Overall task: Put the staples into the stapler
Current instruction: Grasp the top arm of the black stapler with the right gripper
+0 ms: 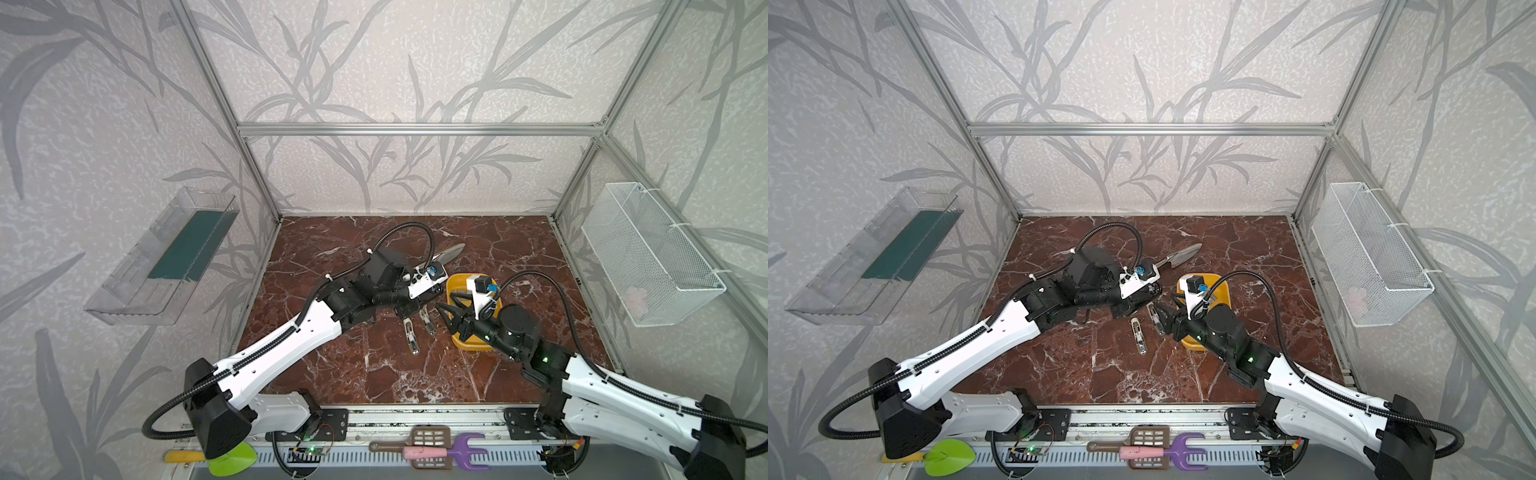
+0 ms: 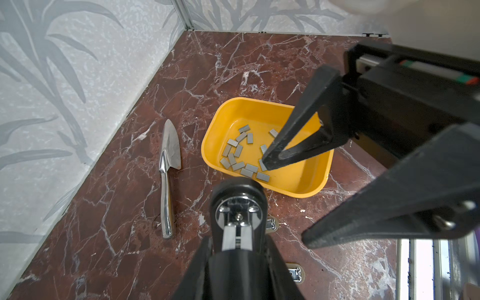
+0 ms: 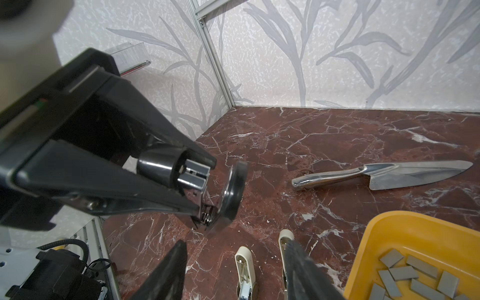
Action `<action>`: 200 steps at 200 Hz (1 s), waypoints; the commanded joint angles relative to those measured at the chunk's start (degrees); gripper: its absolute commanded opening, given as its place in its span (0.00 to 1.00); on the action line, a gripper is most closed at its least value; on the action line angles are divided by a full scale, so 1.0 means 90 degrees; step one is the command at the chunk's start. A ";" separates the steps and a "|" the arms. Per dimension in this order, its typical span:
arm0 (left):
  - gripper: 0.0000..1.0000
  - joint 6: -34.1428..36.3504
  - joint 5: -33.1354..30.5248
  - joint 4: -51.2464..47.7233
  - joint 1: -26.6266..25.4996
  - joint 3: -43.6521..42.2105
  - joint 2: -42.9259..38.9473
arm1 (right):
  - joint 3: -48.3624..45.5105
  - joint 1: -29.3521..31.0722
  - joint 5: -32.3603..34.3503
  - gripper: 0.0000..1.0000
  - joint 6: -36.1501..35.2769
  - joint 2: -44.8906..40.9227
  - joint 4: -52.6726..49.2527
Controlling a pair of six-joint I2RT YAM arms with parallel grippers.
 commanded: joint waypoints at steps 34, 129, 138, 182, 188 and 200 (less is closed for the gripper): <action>0.00 0.0730 0.0330 0.0217 -0.0326 -0.0225 -0.0287 | 0.0090 -0.0049 -0.0014 0.57 0.0128 -0.0224 0.0045; 0.00 0.0713 -0.0070 0.0520 -0.0509 -0.0398 -0.0437 | 0.0065 -0.0049 0.0262 0.43 0.0742 0.0218 -0.0250; 0.00 0.0710 -0.0193 0.0548 -0.0522 -0.0397 -0.0433 | 0.0060 -0.0049 0.0283 0.42 0.0770 0.0244 -0.0265; 0.00 0.0677 -0.0271 0.0759 -0.0519 -0.0505 -0.0648 | 0.0012 -0.0049 0.0315 0.09 0.0867 0.0451 -0.0172; 0.00 0.0682 -0.0238 0.0782 -0.0519 -0.0539 -0.0700 | 0.0002 -0.0048 0.0354 0.04 0.0885 0.0496 -0.0186; 0.00 0.0688 -0.0169 0.0818 -0.0510 -0.0581 -0.0810 | -0.0019 -0.0083 0.0390 0.00 0.0969 0.0569 -0.0191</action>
